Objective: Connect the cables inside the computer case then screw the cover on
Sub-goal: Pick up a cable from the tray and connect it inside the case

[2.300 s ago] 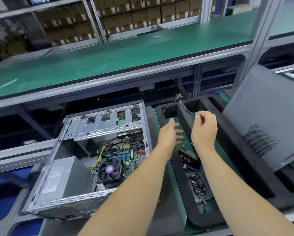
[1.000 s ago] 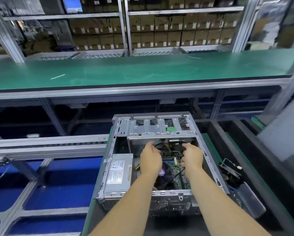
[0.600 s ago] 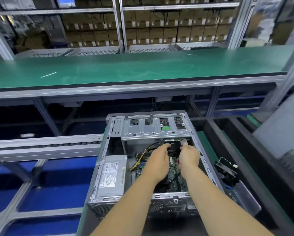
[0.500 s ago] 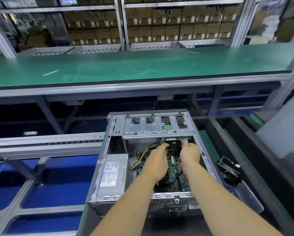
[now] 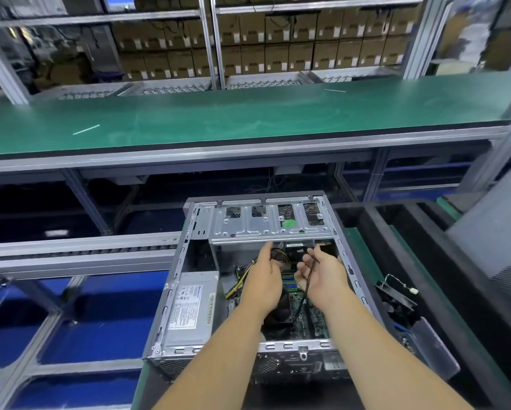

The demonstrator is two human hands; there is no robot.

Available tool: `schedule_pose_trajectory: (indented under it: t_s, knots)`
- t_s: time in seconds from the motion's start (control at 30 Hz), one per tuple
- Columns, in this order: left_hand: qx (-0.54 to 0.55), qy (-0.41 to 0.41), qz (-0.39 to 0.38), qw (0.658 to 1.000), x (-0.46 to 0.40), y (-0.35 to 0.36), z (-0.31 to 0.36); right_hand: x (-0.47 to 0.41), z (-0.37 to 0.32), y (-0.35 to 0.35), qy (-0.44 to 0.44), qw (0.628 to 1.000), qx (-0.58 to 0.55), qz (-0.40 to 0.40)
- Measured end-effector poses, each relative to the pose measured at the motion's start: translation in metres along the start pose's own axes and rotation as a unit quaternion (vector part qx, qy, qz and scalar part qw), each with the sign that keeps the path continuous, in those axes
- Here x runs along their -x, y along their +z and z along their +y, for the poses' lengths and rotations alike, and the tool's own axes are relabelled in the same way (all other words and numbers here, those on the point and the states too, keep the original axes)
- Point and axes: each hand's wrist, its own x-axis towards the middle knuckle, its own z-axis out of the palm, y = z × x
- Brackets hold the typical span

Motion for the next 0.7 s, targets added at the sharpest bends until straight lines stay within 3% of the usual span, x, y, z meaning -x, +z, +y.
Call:
schedule_pose_trajectory:
  t_s: [0.13, 0.33, 0.47, 0.53, 0.6, 0.7]
  knots:
    - [0.021, -0.041, 0.012, 0.999, 0.002, -0.003, 0.003, -0.004, 0.004, -0.006, -0.039, 0.997, 0.05, 0.054]
    - [-0.057, -0.027, 0.039, 0.997, 0.001, -0.004, 0.002, -0.01, 0.01, -0.004, -0.081, 0.982, 0.093, 0.144]
    - [-0.065, 0.003, -0.022, 0.998, 0.001, 0.0, -0.002, -0.01, 0.009, -0.004, -0.098, 0.965, 0.151, 0.193]
    - [-0.072, 0.024, -0.047, 0.996, 0.001, 0.003, 0.0, -0.007, 0.011, -0.001, -0.11, 0.964, 0.157, 0.184]
    - [-0.065, 0.037, -0.045, 0.996, 0.0, 0.003, 0.002, 0.0, 0.015, 0.003, -0.141, 0.959, 0.211, 0.126]
    - [-0.009, 0.03, -0.019, 0.999, -0.003, -0.001, 0.002, 0.007, 0.021, 0.009, -0.2, 0.919, 0.34, 0.03]
